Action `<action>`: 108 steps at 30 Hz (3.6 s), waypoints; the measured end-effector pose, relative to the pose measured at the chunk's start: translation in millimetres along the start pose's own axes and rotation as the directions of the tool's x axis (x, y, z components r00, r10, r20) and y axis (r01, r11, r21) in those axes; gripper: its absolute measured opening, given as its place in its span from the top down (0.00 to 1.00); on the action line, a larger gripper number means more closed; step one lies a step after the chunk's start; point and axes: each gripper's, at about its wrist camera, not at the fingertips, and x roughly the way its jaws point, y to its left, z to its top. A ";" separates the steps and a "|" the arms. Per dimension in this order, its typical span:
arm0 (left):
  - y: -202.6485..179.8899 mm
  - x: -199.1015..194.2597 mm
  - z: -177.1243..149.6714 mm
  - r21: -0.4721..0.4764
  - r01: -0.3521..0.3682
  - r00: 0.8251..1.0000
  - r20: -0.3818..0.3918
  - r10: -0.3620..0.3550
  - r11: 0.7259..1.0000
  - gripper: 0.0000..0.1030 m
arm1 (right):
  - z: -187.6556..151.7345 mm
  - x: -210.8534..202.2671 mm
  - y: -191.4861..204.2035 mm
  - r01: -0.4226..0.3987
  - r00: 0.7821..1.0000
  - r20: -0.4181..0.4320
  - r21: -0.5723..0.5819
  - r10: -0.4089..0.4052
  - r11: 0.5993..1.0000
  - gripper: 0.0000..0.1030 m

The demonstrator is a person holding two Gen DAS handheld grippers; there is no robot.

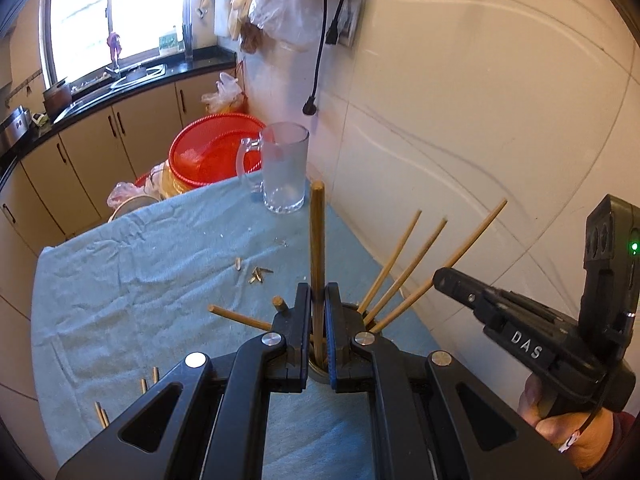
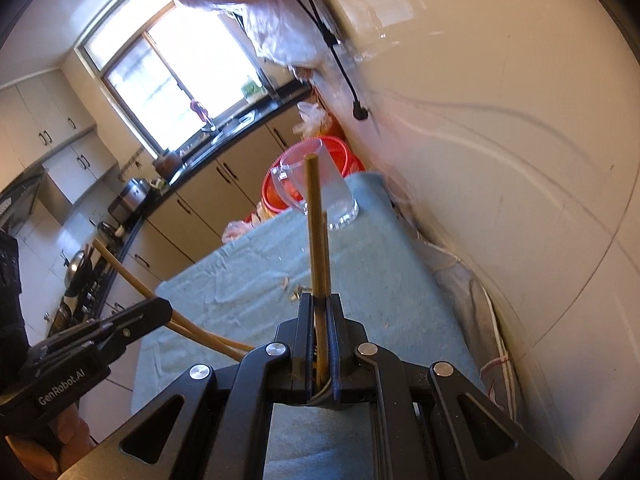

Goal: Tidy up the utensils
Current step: 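Open the left tool and withdraw it while the right tool opens and withdraws, then move the open left tool over a remaining chopstick while the right tool moves over another, then close the left tool on its chopstick while the right tool closes on its chopstick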

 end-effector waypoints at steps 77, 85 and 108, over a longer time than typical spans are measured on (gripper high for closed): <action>278.6 -124.1 -279.8 -0.518 -0.398 0.916 -0.175 0.361 0.757 0.15 | -196.0 163.9 217.5 -0.091 0.881 -0.458 -0.407 -0.116 0.909 0.38; 285.1 -115.6 -279.9 -0.446 -0.369 0.929 -0.175 0.325 0.816 0.25 | -196.2 204.0 226.4 -0.041 0.866 -0.474 -0.382 -0.158 0.923 0.69; 285.4 -41.8 -246.2 -0.403 -0.153 0.970 -0.238 0.058 0.902 0.72 | -189.6 205.5 193.3 0.029 0.832 -0.506 -0.367 -0.226 0.930 0.92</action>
